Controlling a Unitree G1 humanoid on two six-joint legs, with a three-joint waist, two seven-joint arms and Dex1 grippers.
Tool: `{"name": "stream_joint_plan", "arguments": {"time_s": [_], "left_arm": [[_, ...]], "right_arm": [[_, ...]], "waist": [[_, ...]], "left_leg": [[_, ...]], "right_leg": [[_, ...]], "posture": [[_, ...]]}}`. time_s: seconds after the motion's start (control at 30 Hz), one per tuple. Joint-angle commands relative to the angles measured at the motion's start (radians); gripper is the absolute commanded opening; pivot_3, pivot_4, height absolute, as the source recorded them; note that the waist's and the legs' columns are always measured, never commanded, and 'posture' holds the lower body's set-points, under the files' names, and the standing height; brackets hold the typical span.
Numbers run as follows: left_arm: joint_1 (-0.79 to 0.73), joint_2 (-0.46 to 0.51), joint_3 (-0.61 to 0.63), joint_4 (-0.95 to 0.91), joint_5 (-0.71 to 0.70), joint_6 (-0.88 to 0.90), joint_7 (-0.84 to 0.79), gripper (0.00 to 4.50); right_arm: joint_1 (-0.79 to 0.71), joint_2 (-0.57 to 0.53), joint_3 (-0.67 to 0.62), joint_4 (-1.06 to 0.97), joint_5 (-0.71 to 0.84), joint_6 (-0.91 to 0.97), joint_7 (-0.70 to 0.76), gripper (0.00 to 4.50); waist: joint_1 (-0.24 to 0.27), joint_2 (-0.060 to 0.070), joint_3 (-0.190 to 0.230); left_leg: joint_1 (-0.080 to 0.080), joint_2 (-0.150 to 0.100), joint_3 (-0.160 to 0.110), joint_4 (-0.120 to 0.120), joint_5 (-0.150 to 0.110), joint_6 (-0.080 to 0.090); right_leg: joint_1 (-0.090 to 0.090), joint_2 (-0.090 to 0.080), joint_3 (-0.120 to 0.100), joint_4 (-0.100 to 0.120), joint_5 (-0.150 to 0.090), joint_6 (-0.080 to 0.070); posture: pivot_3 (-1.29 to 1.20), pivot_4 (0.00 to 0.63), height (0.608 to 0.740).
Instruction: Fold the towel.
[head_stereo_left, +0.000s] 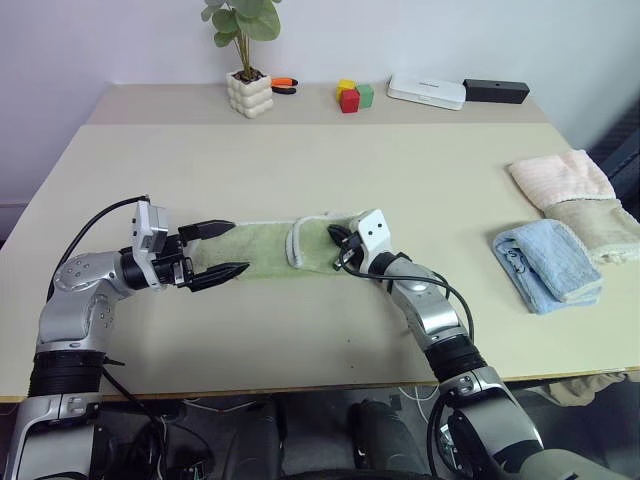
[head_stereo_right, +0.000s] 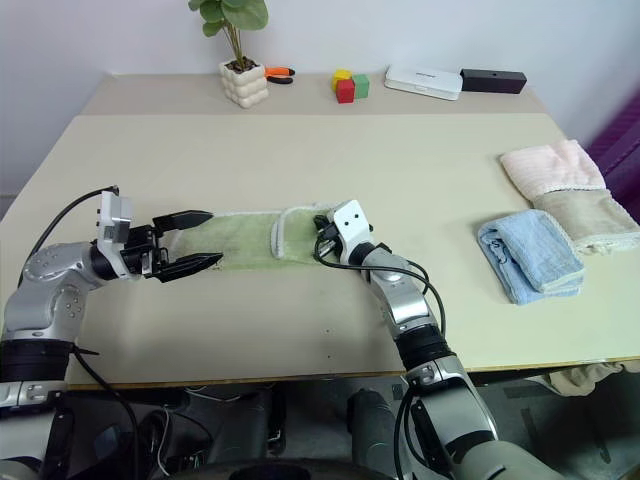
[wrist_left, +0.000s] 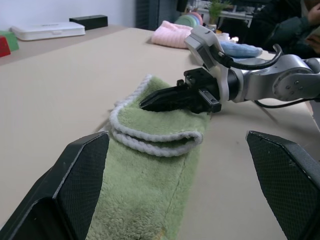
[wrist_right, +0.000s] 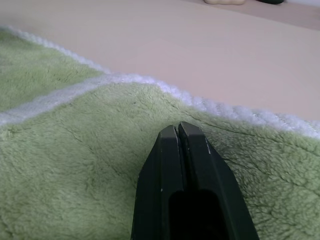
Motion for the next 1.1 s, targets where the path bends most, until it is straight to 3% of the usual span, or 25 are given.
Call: {"name": "stream_joint_plan", "arguments": {"time_s": [0.03,0.07,0.17,0.3,0.4,0.67,0.73,0.9,1.1], "left_arm": [[-0.006,-0.001,0.007,-0.024,-0.008,-0.013,0.002,4.5],[-0.006,0.0,0.007,-0.022,-0.008,-0.014,0.001,4.5],[-0.003,0.004,0.01,-0.019,-0.002,-0.007,0.014,4.5],[-0.001,0.013,0.025,-0.03,-0.013,0.05,0.067,4.5],[-0.006,0.029,0.065,-0.062,-0.088,0.214,0.142,4.5],[0.092,0.096,0.218,-0.261,-0.3,0.638,0.376,4.5],[0.201,0.12,0.251,-0.328,-0.306,0.694,0.411,4.5],[0.255,0.008,0.442,-0.367,-0.513,0.894,0.707,4.5],[0.387,-0.136,0.527,-0.446,-0.729,1.008,0.974,4.5]], "right_arm": [[-0.015,-0.004,-0.017,-0.033,0.022,0.031,0.029,0.02],[-0.023,0.0,-0.04,-0.061,0.06,0.057,0.046,0.02],[-0.038,-0.021,-0.067,-0.188,0.127,0.104,0.107,0.88],[-0.036,-0.046,-0.097,-0.352,0.235,0.196,0.18,2.86],[-0.022,-0.1,-0.074,-0.407,0.223,0.221,0.225,4.34],[0.033,-0.242,-0.047,-0.581,0.304,0.324,0.398,4.48],[0.058,-0.306,-0.064,-0.62,0.322,0.304,0.465,4.48],[0.062,-0.376,-0.084,-0.612,0.32,0.279,0.506,4.48],[0.064,-0.331,-0.03,-0.659,0.321,0.29,0.49,4.48]], "waist": [[0.0,0.0,0.0],[0.001,0.0,0.0],[0.002,0.001,0.001],[0.003,0.002,0.001],[0.004,0.001,0.001],[0.001,0.002,0.001],[0.0,0.002,0.001],[0.009,0.0,0.002],[0.003,-0.001,0.001]], "left_leg": [[0.0,0.0,0.0,0.0,0.0,0.0],[0.0,0.0,0.0,0.0,0.0,0.0],[0.0,0.0,0.0,0.0,0.0,0.0],[0.0,0.0,0.0,0.0,0.0,0.0],[0.0,0.0,0.0,0.0,0.0,0.0],[0.0,0.0,0.0,0.0,0.0,0.0],[0.0,0.0,-0.001,0.0,0.0,0.0],[0.0,0.0,-0.001,0.0,0.0,0.0],[0.0,0.0,-0.001,0.0,0.0,0.0]], "right_leg": [[0.0,0.0,0.0,0.0,0.0,0.0],[0.0,0.0,0.0,0.0,0.0,0.0],[0.0,0.0,0.0,0.0,0.0,0.0],[0.0,0.0,0.0,0.0,0.0,0.0],[0.0,0.0,0.0,0.0,0.0,0.0],[0.0,0.0,0.0,0.0,0.0,0.0],[0.0,0.0,0.0,0.0,0.0,0.0],[0.0,-0.001,-0.001,0.0,0.0,0.0],[0.001,-0.002,0.0,0.0,0.0,0.0]], "posture": [[0.0,0.15,0.735],[0.0,0.15,0.735],[0.0,0.15,0.735],[0.0,0.15,0.735],[0.0,0.15,0.735],[0.0,0.15,0.735],[0.0,0.15,0.735],[0.0,0.15,0.735],[0.0,0.15,0.735]]}}
